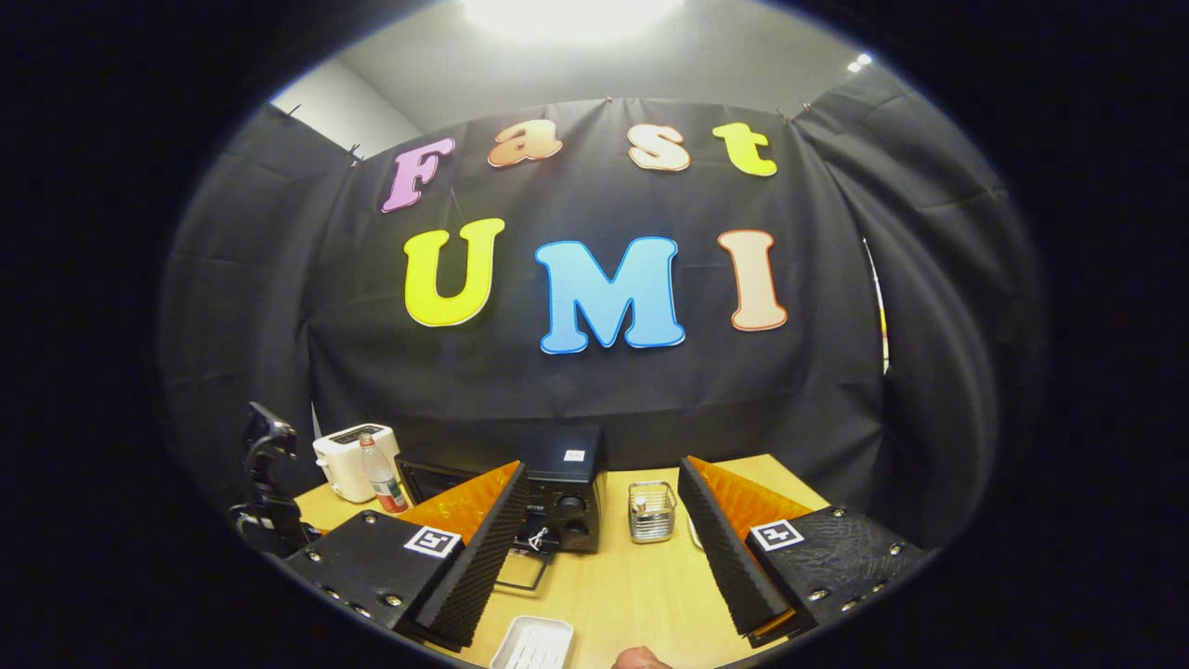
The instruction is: Open the electric oven with the left hand, put the food in, and close the electric oven.
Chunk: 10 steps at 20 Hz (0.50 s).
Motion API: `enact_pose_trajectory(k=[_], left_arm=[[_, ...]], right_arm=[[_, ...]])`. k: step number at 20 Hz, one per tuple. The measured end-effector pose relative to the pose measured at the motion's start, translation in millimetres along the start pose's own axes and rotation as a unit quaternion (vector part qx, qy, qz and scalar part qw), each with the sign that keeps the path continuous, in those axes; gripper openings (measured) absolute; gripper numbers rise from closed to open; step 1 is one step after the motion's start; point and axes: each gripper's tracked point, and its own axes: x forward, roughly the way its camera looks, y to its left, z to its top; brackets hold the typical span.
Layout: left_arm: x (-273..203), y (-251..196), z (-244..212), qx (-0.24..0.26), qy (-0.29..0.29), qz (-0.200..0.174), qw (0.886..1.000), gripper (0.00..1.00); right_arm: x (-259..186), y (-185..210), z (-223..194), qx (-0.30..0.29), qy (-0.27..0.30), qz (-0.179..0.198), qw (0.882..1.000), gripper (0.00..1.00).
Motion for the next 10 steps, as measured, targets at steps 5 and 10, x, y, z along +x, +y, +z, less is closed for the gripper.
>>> enact_pose_trajectory(k=[5, 10], left_arm=[[39, -6, -47, -0.008, 0.080, -0.007, 0.997, 0.98], [71, -11, -77, 0.003, 0.140, -0.013, 0.990, 1.00]], right_arm=[[-9, -24, 5, 0.021, 0.000, -0.043, 0.999, 0.98], [-19, -51, -3, 0.025, 0.014, -0.085, 0.996, 0.98]])
